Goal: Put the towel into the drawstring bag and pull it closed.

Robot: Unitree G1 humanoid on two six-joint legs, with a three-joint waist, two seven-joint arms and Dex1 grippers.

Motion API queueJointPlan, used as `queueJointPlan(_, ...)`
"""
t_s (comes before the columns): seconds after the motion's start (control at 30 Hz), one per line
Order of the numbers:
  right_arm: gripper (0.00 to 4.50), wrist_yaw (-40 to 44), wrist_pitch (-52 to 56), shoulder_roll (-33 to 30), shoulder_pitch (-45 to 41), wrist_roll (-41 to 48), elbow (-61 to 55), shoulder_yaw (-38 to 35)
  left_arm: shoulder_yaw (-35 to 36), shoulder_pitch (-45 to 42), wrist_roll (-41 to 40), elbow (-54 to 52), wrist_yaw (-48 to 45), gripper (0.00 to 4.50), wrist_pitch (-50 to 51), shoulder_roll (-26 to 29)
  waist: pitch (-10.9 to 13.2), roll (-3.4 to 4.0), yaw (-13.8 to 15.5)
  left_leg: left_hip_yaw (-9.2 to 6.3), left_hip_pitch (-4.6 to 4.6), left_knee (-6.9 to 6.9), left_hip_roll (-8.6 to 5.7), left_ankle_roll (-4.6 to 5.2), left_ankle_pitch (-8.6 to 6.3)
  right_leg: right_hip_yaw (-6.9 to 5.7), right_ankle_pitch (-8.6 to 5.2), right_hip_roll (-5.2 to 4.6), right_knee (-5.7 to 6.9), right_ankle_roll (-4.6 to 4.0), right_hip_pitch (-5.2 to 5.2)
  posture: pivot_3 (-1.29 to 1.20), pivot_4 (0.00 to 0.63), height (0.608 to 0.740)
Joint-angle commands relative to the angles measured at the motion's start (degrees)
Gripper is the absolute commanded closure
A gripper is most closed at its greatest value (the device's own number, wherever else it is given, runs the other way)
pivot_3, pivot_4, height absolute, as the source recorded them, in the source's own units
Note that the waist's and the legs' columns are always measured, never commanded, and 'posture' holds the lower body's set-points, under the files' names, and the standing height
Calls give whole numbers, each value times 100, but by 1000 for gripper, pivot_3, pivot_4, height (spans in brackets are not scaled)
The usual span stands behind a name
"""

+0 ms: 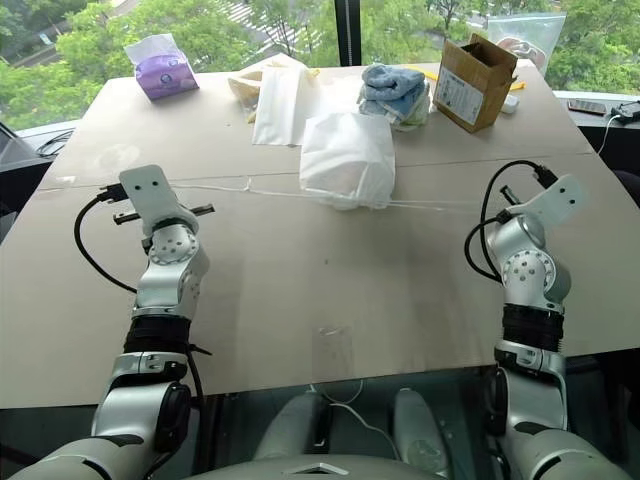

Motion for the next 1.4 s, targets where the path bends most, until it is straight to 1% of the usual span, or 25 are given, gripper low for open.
queueJointPlan(0.03,4500,-534,-631,-899,300,-572,148,-1525,1723,123,157,230,984,4426,-152,992,0,0,-3,0,0,0,0,0,0,0,0,0,0,0,0,0,150,740)
queueJointPlan(0.1,4500,196,-334,-1088,264,-449,192,-1080,1556,76,12,273,595,4426,-283,945,0,0,-4,0,0,0,0,0,0,0,0,1,0,0,0,0,150,740)
queueJointPlan(0.2,4500,1281,24,-1219,239,-394,-16,-405,1002,-22,-317,295,-565,4426,-528,749,0,0,13,2,-1,0,-5,1,0,-1,0,0,-1,0,0,0,150,740)
queueJointPlan(0.3,4500,2241,275,-1520,351,-655,-284,323,491,-2,-304,179,-1449,4426,-712,686,0,0,13,-1,-4,0,-11,1,0,-6,0,1,-4,0,0,0,150,740)
queueJointPlan(0.4,4500,3003,411,-1724,498,-824,-515,741,232,29,-270,127,-2108,4426,-742,680,0,0,2,-2,-2,-1,-10,1,0,-4,0,4,-4,0,0,0,150,740)
queueJointPlan(0.47,4500,3993,314,-2129,757,-1237,-856,1414,-67,160,-304,-21,-2932,4426,-813,728,0,0,-3,0,-1,-1,-9,1,0,-1,0,4,-4,0,1,0,150,740)
queueJointPlan(0.5,4192,4443,160,-2321,888,-1480,-1008,1702,-187,261,-359,-127,-3357,4485,-855,749,0,1,-2,2,-1,-1,-9,1,0,0,0,3,-5,0,1,0,150,740)
queueJointPlan(0.57,3583,5058,-7,-2475,1101,-1626,-1205,1876,-354,485,-351,-327,-3952,4500,-831,852,0,0,-3,2,0,-5,-10,2,-1,0,0,3,-10,0,1,0,150,740)
queueJointPlan(0.6,3077,5402,-336,-2505,1220,-1710,-1297,1864,-380,645,-370,-457,-4237,4500,-814,922,0,0,-6,1,0,-7,-9,2,-1,0,0,4,-13,0,1,0,150,740)
queueJointPlan(0.63,2590,5659,-578,-2507,1301,-1791,-1353,1838,-384,755,-375,-549,-4436,3943,-794,966,0,0,-5,0,0,-7,-6,2,-1,0,0,5,-14,0,1,0,150,740)
queueJointPlan(0.7,1596,6082,-968,-2489,1454,-1925,-1454,1762,-400,945,-410,-712,-4842,3152,-742,1043,1,0,6,-3,-1,-7,3,2,-1,-2,0,4,-13,0,1,0,150,740)
queueJointPlan(0.77,520,6601,-1109,-2513,1685,-1823,-1593,1647,-389,1151,-561,-944,-5267,2106,-625,1096,0,0,16,-4,-1,-4,5,3,-1,-3,0,4,-14,0,3,0,150,740)
queueJointPlan(0.8,16,7047,-1134,-2655,1921,-1724,-1736,1623,-411,1346,-731,-1186,-5642,1562,-554,1179,0,0,27,-5,0,-3,6,3,-2,-4,0,3,-14,0,5,0,150,740)
queueJointPlan(0.87,0,7724,-1187,-2865,2293,-1619,-1898,1560,-405,1682,-1045,-1608,-6231,575,-386,1321,0,0,53,-6,-1,-5,7,4,-3,-5,0,2,-18,0,6,0,150,740)
queueJointPlan(0.9,0,8015,-1284,-2926,2469,-1583,-1895,1503,-385,1869,-1209,-1810,-6522,166,-295,1423,1,0,63,-7,-1,-8,8,6,-3,-6,0,1,-23,0,7,0,150,740)
queueJointPlan(0.93,0,8259,-1399,-2954,2614,-1551,-1855,1436,-358,2028,-1335,-1967,-6737,60,-208,1511,1,0,71,-7,-1,-10,9,7,-4,-6,0,1,-28,0,9,0,150,740)
queueJointPlan(1.0,0,8682,-1618,-2967,2887,-1501,-1739,1298,-320,2301,-1453,-2169,-7051,60,-48,1692,1,1,84,-5,1,-10,11,12,-7,-6,0,0,-34,0,14,0,150,740)
queueJointPlan(1.03,0,8823,-1687,-2945,2958,-1499,-1689,1237,-308,2371,-1468,-2222,-7126,60,18,1740,1,1,85,-4,6,-8,15,27,-16,-5,0,2,-34,0,20,0,150,740)
queueJointPlan(1.1,0,9300,-1843,-2887,3326,-1289,-1570,987,-300,2643,-1407,-2328,-7218,60,213,1903,1,1,95,-5,12,-7,17,28,-16,-6,0,4,-35,0,26,0,150,740)
queueJointPlan(1.2,0,9883,-2179,-2960,3696,-1372,-1268,787,-267,3061,-1342,-2501,-7404,60,275,2094,2,2,140,-6,24,-9,20,29,-17,-8,0,7,-42,-1,42,0,150,740)
queueJointPlan(1.33,0,10174,-2182,-2958,3656,-1305,-980,578,-192,3240,-1359,-2542,-7530,60,294,2115,4,6,160,-4,38,-9,24,31,-18,-8,0,7,-54,-1,59,0,150,740)
queueJointPlan(1.4,0,10186,-2195,-2927,3545,-1357,-854,531,-165,3218,-1380,-2544,-7524,60,324,2056,7,9,161,-3,75,-18,29,31,-19,-9,-1,9,-72,-1,101,0,150,740)
